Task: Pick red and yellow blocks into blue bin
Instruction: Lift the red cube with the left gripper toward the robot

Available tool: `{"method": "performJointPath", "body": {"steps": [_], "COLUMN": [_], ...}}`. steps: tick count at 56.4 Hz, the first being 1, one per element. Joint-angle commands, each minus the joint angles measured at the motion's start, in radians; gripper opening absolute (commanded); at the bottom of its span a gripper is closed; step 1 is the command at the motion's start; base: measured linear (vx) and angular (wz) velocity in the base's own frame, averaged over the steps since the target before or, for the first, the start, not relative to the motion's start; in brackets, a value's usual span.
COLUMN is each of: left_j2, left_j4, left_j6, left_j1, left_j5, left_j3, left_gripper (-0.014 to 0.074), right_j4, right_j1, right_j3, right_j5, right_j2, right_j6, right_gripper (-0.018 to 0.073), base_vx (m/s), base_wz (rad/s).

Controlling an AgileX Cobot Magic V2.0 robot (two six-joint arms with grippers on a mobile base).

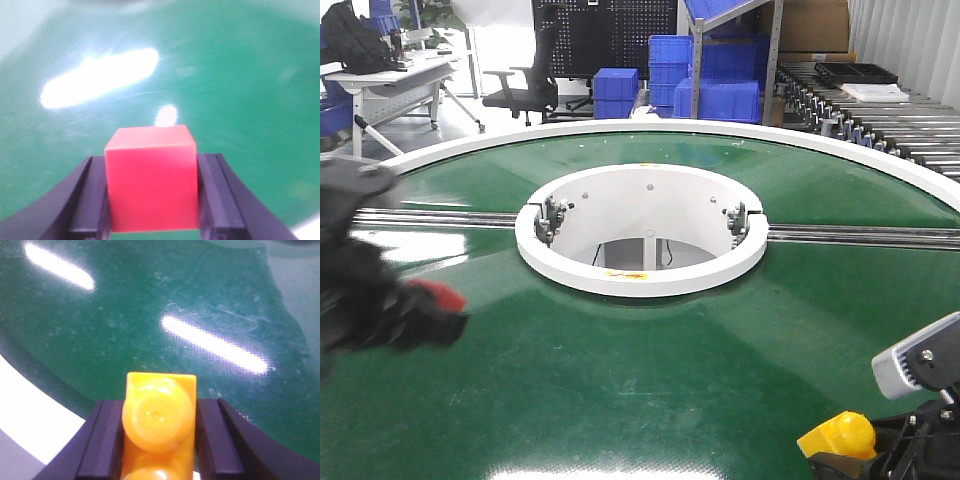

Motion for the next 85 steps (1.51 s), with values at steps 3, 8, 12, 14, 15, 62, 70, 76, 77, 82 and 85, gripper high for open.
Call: {"method": "performJointPath", "body": {"steps": [3, 8, 12, 14, 15, 62, 70, 76, 77, 82, 85], "left_j2": [-0.210, -0.358, -0.483, -0.543, -0.569, -1.051, -1.051, -1.051, -1.051, -1.051, -1.051], "left_j4": [-0.020, -0.020, -0.020, -0.020, -0.020, 0.019, 0.019, 0.019, 0.019, 0.017, 0.017], "left_j6": [0.031, 0.051, 0.051, 0.051, 0.051, -0.009, -0.009, -0.009, -0.009, -0.009, -0.009], "left_j1": [-0.010, -0.010, -0.010, -0.010, -0.010, -0.010, -0.010, -0.010, -0.010, -0.010, -0.010], "left_j5": [-0.107, -0.117, -0.122, -0.128, -0.131, -0.230, -0.228, -0.229, -0.229, -0.229, -0.229], "left_j3": [0.127, 0.231, 0.310, 0.349, 0.364, 0.686, 0.686, 0.686, 0.686, 0.686, 0.686], "left_gripper": [0.0198, 0.0198, 0.0198, 0.0198, 0.0198, 0.0219, 0.0269, 0.0286, 0.0286, 0.0286, 0.0286], "right_j4": [0.016, 0.016, 0.016, 0.016, 0.016, 0.016, 0.016, 0.016, 0.016, 0.016, 0.016], "right_j1": [-0.001, -0.001, -0.001, -0.001, -0.001, -0.001, -0.001, -0.001, -0.001, -0.001, -0.001], "right_j3": [-0.027, -0.027, -0.027, -0.027, -0.027, -0.027, -0.027, -0.027, -0.027, -0.027, -0.027], "right_j5": [-0.059, -0.059, -0.059, -0.059, -0.059, -0.059, -0.059, -0.059, -0.059, -0.059, -0.059], "right_j2": [-0.017, -0.017, -0.017, -0.017, -0.017, -0.017, -0.017, -0.017, -0.017, -0.017, -0.017], "right_j6": [-0.012, -0.012, -0.012, -0.012, -0.012, -0.012, -0.012, -0.012, -0.012, -0.012, -0.012], "right_gripper": [0.0256, 0.0256, 0.0256, 0.0256, 0.0256, 0.0256, 0.0256, 0.0256, 0.0256, 0.0256, 0.0256], "base_vx": [0.00, 0.00, 0.00, 0.00, 0.00, 0.00, 0.00, 0.00, 0.00, 0.00, 0.00], "base_wz": [0.00, 0.00, 0.00, 0.00, 0.00, 0.00, 0.00, 0.00, 0.00, 0.00, 0.00]}}
